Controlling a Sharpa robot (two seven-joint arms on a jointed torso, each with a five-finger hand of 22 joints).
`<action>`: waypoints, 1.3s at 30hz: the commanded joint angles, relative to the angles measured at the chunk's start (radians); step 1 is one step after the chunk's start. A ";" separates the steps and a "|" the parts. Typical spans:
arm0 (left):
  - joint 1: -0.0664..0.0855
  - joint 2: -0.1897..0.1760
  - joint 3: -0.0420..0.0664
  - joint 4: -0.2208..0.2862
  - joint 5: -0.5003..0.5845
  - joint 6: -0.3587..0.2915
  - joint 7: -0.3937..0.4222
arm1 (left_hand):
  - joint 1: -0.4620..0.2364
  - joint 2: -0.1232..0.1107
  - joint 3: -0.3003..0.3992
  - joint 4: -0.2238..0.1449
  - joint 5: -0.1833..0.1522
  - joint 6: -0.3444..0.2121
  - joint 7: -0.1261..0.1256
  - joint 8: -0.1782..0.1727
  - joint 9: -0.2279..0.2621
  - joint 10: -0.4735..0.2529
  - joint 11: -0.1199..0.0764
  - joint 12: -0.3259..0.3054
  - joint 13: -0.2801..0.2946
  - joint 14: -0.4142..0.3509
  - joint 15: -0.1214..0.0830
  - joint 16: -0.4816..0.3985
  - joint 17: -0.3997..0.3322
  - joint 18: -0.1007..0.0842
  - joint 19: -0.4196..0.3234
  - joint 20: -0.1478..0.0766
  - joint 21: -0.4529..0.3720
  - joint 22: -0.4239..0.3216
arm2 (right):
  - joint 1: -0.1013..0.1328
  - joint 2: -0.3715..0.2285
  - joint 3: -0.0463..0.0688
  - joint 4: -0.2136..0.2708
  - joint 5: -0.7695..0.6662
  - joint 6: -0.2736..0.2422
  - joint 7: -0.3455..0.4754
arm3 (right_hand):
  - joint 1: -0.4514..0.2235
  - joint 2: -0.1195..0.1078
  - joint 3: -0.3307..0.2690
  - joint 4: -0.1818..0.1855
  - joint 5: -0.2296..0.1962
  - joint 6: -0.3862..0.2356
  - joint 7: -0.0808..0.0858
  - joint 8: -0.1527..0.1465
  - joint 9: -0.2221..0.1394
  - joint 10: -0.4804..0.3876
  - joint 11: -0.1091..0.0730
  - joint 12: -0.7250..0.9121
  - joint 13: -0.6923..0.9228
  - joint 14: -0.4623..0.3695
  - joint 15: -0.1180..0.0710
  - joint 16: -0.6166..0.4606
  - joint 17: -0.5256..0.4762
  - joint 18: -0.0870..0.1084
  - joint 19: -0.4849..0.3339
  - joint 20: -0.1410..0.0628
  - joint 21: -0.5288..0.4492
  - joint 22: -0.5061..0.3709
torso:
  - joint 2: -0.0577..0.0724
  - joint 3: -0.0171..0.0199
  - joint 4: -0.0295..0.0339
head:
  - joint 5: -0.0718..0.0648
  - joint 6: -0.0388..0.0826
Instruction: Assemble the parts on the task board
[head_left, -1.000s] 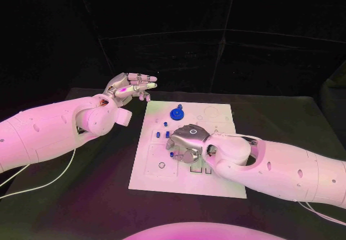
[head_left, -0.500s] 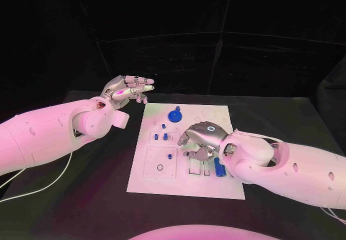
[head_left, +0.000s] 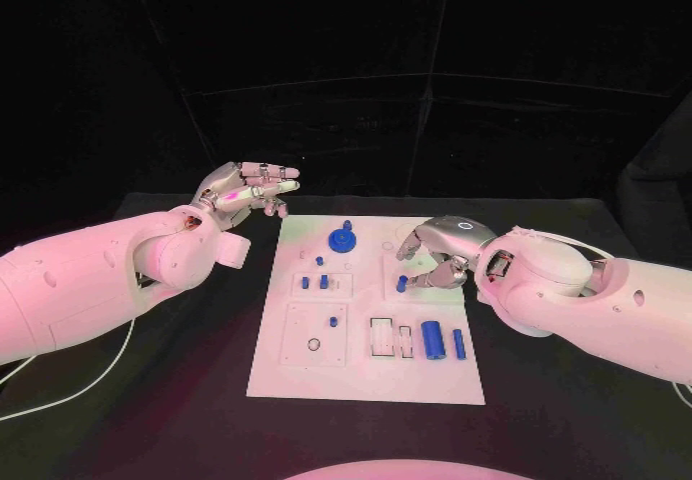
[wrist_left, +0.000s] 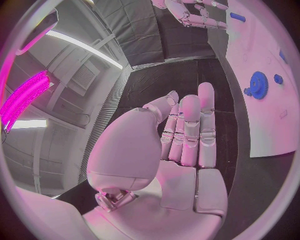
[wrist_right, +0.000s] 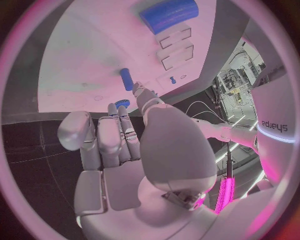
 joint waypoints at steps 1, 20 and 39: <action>0.001 0.003 0.000 0.001 0.004 0.011 0.009 | -0.005 0.000 0.000 -0.007 0.005 -0.005 0.004 0.004 -0.001 -0.009 -0.001 0.006 -0.001 -0.001 0.001 0.006 -0.001 0.005 0.004 -0.002 -0.005 -0.001 | 0.003 0.003 0.000 -0.004 -0.008 0.060 -0.017 | 0.020 0.005 -0.013 0.002 -0.001 -0.006 -0.003 0.002 0.001 -0.011 0.000 0.008 0.001 0.009 -0.006 -0.006 -0.003 0.017 -0.004 0.002 -0.006 -0.002 | 0.000 0.0008 -0.0002 | 0.000 0.000; 0.001 0.005 -0.003 -0.003 0.004 0.018 0.008 | -0.005 0.000 0.000 -0.007 0.005 -0.005 0.004 0.004 -0.001 -0.009 -0.001 0.006 -0.001 -0.001 0.001 0.006 -0.001 0.005 0.004 -0.002 -0.005 -0.001 | 0.000 0.058 -0.001 -0.041 -0.005 0.146 0.017 | 0.072 0.075 0.008 0.008 0.004 0.035 -0.008 0.010 0.003 0.130 -0.030 0.063 -0.001 0.012 -0.032 -0.007 -0.015 0.013 0.016 -0.020 0.001 0.014 | 0.001 0.0010 -0.0011 | 0.007 -0.007; 0.000 0.006 -0.004 -0.006 0.004 0.018 0.008 | -0.005 0.000 0.000 -0.008 0.005 -0.005 0.004 0.006 0.000 -0.009 -0.001 0.009 0.000 -0.001 0.001 0.006 -0.002 0.005 0.004 -0.002 -0.005 -0.001 | -0.006 0.073 -0.002 -0.062 -0.010 0.054 0.029 | 0.127 0.119 0.153 -0.018 -0.055 0.154 -0.011 0.041 0.011 0.255 -0.044 0.018 0.005 0.015 -0.045 0.007 -0.005 0.009 0.030 -0.034 0.015 0.038 | 0.000 0.0015 -0.0005 | 0.008 -0.015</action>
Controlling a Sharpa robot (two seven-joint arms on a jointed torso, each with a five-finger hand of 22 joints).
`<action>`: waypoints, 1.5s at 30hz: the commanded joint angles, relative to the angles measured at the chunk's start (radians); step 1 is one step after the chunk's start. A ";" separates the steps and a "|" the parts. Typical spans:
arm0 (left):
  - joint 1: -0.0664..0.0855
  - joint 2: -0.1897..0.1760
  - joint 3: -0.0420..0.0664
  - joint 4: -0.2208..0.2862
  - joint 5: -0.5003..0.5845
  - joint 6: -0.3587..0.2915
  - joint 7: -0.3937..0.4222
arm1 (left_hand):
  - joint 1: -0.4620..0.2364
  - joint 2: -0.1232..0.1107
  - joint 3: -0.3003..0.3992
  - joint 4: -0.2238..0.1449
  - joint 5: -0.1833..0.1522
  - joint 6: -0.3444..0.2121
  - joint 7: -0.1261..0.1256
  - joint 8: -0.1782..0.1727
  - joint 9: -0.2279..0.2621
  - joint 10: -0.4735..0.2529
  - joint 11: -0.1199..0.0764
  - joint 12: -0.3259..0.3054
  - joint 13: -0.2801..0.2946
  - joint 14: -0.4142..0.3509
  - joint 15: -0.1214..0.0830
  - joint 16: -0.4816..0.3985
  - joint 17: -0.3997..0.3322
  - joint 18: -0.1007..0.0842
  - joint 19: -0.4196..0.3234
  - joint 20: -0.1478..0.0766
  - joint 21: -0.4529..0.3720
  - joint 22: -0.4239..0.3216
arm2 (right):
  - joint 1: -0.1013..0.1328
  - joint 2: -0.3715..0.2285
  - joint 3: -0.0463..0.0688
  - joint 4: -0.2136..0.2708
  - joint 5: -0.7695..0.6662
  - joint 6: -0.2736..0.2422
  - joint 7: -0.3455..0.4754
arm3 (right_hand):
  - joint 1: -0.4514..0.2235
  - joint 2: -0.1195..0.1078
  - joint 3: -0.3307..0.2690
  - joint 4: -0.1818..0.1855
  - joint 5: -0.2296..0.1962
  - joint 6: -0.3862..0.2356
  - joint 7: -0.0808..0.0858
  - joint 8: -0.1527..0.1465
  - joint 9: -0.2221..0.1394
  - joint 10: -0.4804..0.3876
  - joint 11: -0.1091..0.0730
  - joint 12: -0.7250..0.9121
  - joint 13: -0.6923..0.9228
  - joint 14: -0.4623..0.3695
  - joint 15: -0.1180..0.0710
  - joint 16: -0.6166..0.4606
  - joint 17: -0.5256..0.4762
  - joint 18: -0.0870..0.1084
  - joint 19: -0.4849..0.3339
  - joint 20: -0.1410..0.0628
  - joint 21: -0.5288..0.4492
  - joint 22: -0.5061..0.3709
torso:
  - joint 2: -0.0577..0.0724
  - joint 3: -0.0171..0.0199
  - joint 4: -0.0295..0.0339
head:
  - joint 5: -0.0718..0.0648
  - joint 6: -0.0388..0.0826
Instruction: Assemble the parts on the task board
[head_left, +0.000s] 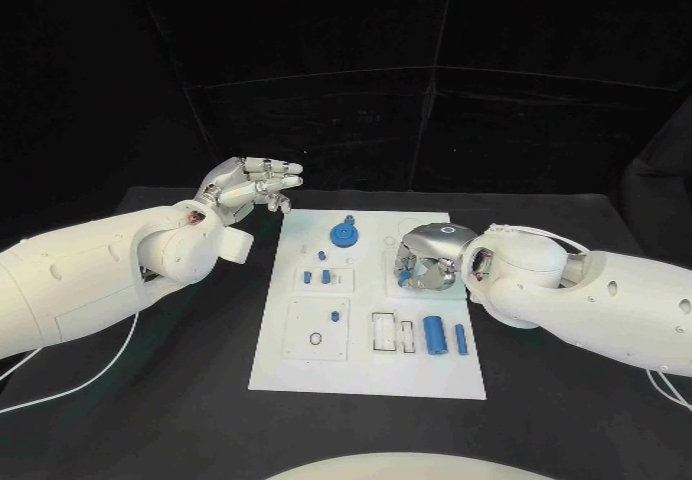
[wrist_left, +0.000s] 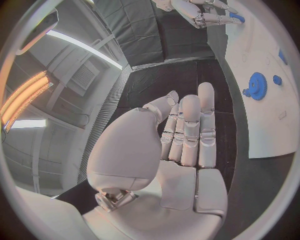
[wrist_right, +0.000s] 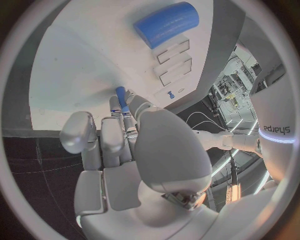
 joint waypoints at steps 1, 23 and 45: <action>0.001 0.001 0.000 0.000 0.004 0.012 0.008 | -0.005 0.000 0.000 -0.008 0.005 -0.005 0.004 0.006 0.000 -0.009 -0.001 0.001 0.000 -0.001 0.001 0.006 -0.001 0.005 0.004 -0.002 -0.005 -0.002 | 0.001 -0.002 0.000 0.003 -0.010 -0.101 0.017 | 0.019 0.018 0.031 -0.011 -0.006 0.017 -0.001 0.009 0.003 0.021 -0.005 -0.005 0.007 0.016 -0.009 0.008 0.004 0.008 0.003 -0.006 0.010 0.009 | 0.000 0.0007 -0.0011 | 0.001 0.000; 0.000 -0.001 0.000 -0.006 0.004 0.012 0.007 | -0.007 0.000 0.000 -0.008 0.004 -0.006 0.004 0.006 0.000 -0.011 0.000 0.003 -0.001 -0.001 0.001 0.007 -0.001 0.005 0.004 -0.001 -0.006 -0.002 | 0.000 -0.054 0.001 0.177 0.164 -0.271 0.134 | -0.013 -0.020 0.135 -0.052 0.006 0.012 0.009 -0.013 -0.005 0.033 0.004 -0.051 0.011 0.014 -0.003 0.012 0.001 0.006 0.005 -0.004 0.020 0.023 | -0.001 0.0001 -0.0021 | 0.015 -0.004; 0.000 0.016 0.000 -0.006 0.004 0.011 0.007 | -0.009 0.000 -0.001 -0.009 0.004 -0.007 0.005 0.007 -0.001 -0.012 0.000 0.005 -0.001 -0.002 0.001 0.006 -0.004 0.005 0.003 -0.001 -0.006 -0.002 | -0.075 0.250 -0.011 0.013 -0.004 -0.040 0.139 | -0.049 -0.035 0.139 -0.050 0.049 0.009 0.012 -0.020 -0.005 0.032 0.007 -0.065 0.012 0.013 0.000 0.011 -0.006 0.007 0.000 0.000 0.018 0.017 | -0.001 -0.0014 -0.0003 | 0.063 -0.007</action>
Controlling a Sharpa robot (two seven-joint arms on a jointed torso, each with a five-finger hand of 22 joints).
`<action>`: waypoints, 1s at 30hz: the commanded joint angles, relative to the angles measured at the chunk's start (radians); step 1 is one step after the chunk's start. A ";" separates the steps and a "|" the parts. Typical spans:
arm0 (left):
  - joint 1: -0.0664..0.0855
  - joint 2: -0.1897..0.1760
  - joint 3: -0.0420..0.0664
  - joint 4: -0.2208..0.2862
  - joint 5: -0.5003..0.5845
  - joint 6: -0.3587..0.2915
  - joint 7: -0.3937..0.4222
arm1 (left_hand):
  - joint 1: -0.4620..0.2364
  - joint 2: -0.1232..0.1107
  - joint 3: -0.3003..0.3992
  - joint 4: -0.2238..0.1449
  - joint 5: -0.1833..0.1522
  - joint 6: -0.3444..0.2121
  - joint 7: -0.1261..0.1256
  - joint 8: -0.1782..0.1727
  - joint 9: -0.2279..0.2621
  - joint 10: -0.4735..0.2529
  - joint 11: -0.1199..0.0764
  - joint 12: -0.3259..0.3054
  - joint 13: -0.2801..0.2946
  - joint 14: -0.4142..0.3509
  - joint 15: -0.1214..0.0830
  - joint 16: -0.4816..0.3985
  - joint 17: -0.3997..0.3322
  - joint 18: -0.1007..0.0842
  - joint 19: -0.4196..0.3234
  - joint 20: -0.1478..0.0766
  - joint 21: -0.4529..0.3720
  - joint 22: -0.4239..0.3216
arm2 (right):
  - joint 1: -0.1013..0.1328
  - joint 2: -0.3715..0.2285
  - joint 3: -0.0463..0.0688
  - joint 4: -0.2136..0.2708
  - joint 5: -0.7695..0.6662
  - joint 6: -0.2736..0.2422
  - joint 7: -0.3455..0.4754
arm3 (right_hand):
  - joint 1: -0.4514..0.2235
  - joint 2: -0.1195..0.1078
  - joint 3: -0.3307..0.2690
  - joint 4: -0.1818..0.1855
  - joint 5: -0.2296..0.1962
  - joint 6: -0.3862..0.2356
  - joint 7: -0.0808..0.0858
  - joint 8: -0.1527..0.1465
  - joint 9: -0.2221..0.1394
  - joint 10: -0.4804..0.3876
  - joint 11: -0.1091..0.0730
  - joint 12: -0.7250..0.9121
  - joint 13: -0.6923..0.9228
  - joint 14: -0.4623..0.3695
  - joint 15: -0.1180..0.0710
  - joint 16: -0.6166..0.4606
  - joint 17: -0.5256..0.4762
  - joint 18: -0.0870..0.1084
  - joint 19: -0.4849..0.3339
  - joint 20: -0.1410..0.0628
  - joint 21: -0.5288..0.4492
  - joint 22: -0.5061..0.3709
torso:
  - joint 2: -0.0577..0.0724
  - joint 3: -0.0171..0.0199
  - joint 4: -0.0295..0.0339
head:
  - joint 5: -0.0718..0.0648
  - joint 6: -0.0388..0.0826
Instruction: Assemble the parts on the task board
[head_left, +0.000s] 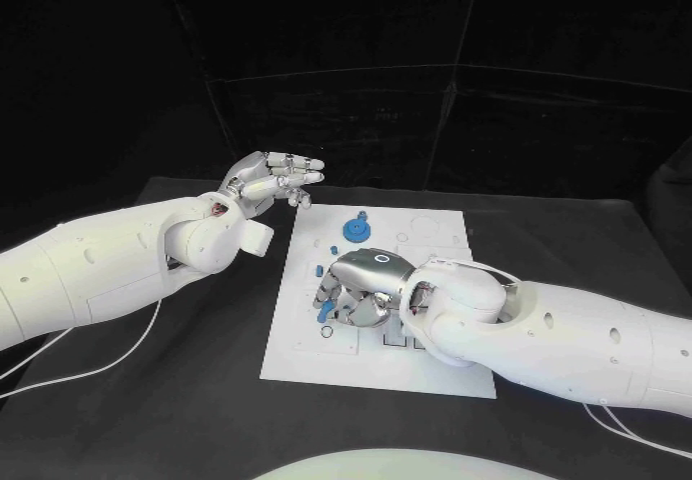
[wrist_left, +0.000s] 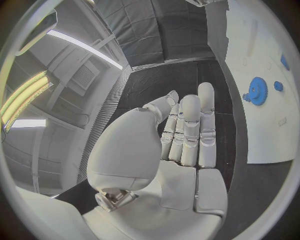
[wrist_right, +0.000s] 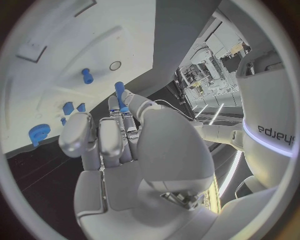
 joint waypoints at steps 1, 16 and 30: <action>0.001 0.001 0.001 0.001 0.004 0.011 0.007 | -0.009 0.000 0.002 -0.006 0.004 -0.004 0.001 0.007 -0.001 -0.005 0.000 0.005 -0.001 -0.002 0.001 0.006 -0.001 0.005 0.003 -0.001 -0.006 -0.001 | -0.006 0.015 0.000 -0.017 -0.061 0.083 0.008 | -0.007 0.000 0.000 0.002 0.003 -0.003 0.006 -0.006 0.000 0.003 0.001 -0.004 0.001 0.013 0.000 0.002 -0.001 0.007 -0.003 0.004 0.002 -0.001 | 0.000 0.0004 -0.0005 | 0.007 0.001; 0.001 0.000 0.001 -0.001 0.004 0.011 0.004 | -0.009 0.000 0.001 -0.006 0.004 -0.006 0.001 0.007 -0.001 -0.006 0.000 0.007 -0.001 -0.003 0.001 0.006 -0.002 0.005 0.003 -0.001 -0.006 -0.001 | -0.017 0.031 -0.001 -0.033 -0.121 0.108 -0.045 | -0.011 0.000 -0.001 0.003 0.006 -0.002 0.006 -0.005 0.000 0.004 0.001 -0.005 0.001 0.013 0.000 0.003 0.001 0.007 -0.003 0.004 0.002 0.000 | 0.000 0.0017 -0.0014 | 0.013 -0.004; 0.001 -0.001 0.000 -0.003 0.004 0.012 0.003 | -0.010 0.000 0.001 -0.006 0.005 -0.007 0.002 0.006 -0.001 -0.006 0.000 0.007 -0.001 -0.003 0.001 0.006 -0.002 0.005 0.003 -0.001 -0.007 -0.001 | -0.018 0.027 -0.001 -0.026 -0.150 0.131 -0.065 | -0.012 0.001 0.001 0.002 0.009 0.000 0.004 -0.005 0.001 0.006 0.000 -0.005 0.002 0.013 0.000 0.004 0.002 0.007 -0.003 0.004 0.003 0.001 | 0.001 0.0006 -0.0011 | 0.012 -0.004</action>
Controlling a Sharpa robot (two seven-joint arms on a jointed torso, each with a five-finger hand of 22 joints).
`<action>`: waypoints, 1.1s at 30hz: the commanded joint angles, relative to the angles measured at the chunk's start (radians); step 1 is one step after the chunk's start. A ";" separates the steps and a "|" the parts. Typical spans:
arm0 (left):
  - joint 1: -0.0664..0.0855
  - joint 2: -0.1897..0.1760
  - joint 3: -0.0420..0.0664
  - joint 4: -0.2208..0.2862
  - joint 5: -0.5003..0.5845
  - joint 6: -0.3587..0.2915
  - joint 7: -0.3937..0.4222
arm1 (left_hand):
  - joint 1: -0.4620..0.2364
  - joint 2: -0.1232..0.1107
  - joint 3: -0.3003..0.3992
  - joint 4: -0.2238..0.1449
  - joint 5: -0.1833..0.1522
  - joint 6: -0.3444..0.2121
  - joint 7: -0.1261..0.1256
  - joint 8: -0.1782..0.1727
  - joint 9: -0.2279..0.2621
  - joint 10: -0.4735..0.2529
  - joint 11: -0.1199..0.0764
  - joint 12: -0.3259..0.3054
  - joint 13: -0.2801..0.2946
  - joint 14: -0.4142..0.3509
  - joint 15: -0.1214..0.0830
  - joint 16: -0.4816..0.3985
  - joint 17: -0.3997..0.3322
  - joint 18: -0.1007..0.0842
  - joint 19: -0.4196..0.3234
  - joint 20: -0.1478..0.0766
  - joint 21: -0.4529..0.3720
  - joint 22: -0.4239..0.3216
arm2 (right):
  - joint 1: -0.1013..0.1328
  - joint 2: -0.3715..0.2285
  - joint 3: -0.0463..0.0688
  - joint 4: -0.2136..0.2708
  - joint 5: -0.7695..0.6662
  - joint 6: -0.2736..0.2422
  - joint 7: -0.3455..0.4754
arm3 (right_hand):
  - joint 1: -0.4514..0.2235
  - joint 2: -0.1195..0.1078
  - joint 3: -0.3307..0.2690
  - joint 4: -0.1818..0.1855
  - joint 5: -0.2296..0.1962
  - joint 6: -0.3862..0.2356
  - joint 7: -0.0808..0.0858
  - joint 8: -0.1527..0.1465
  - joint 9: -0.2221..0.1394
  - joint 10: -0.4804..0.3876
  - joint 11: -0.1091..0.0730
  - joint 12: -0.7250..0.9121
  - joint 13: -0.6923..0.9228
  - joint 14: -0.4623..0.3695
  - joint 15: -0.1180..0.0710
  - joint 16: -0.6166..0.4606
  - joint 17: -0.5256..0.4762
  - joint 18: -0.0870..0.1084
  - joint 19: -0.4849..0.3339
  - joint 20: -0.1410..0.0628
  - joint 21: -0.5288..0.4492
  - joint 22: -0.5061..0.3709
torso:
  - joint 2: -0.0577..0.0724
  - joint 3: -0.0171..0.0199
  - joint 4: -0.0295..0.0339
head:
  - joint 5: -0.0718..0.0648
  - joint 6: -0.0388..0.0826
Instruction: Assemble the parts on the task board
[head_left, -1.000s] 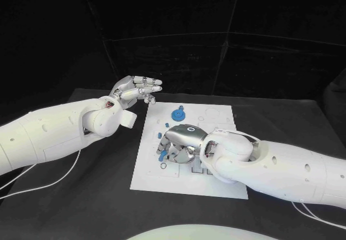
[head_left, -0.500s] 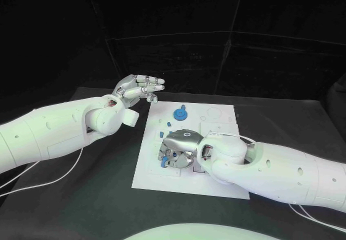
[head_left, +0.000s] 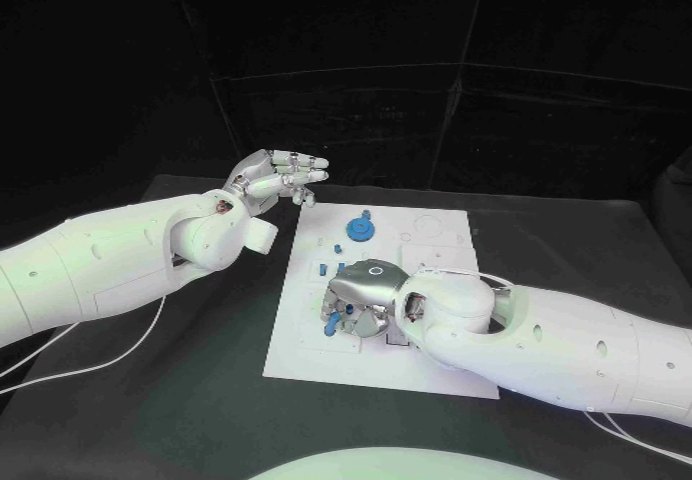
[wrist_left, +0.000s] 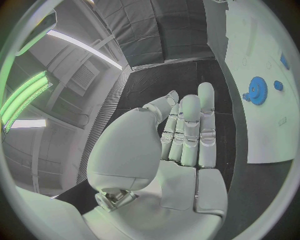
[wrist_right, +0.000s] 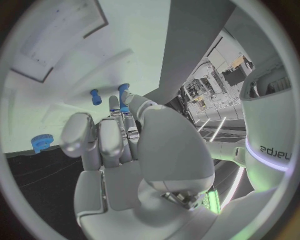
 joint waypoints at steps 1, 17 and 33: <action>0.001 0.000 0.001 0.001 0.004 0.012 0.004 | -0.010 0.000 0.001 -0.006 0.005 -0.007 0.002 0.006 -0.001 -0.006 0.000 0.007 -0.001 -0.003 0.001 0.006 -0.001 0.005 0.003 -0.001 -0.007 -0.002 | 0.002 0.001 0.000 0.001 -0.030 0.040 -0.021 | -0.013 0.001 0.001 0.001 0.005 0.001 0.005 0.001 0.001 0.007 -0.001 -0.006 0.001 0.013 0.000 0.004 0.002 0.007 -0.003 0.004 0.003 0.001 | 0.001 -0.0010 0.0005 | -0.001 -0.002; 0.001 -0.003 0.001 0.002 0.004 0.012 0.001 | -0.010 0.000 0.001 -0.007 0.004 -0.008 0.002 0.006 -0.001 -0.007 0.001 0.008 -0.001 -0.003 0.002 0.006 -0.002 0.005 0.003 -0.001 -0.007 -0.002 | 0.002 0.021 0.000 -0.003 -0.021 0.016 0.014 | -0.090 -0.051 -0.045 0.028 0.014 -0.047 0.012 -0.015 -0.004 -0.028 0.012 -0.038 -0.006 0.009 0.010 -0.002 -0.013 0.008 -0.008 0.013 -0.004 -0.009 | 0.000 -0.0014 0.0010 | 0.001 -0.007; 0.001 -0.004 0.001 0.001 0.004 0.016 -0.004 | -0.010 0.000 0.001 -0.007 0.004 -0.008 0.002 0.006 -0.001 -0.007 0.001 0.008 -0.001 -0.003 0.002 0.006 -0.002 0.005 0.003 -0.001 -0.007 -0.002 | 0.002 0.029 0.000 -0.008 -0.008 -0.001 0.027 | -0.092 -0.051 -0.051 0.029 0.009 -0.065 0.009 -0.014 -0.004 -0.014 0.008 -0.035 -0.004 0.009 0.007 -0.003 -0.016 0.009 -0.009 0.012 -0.004 -0.010 | 0.000 -0.0008 0.0007 | 0.001 -0.011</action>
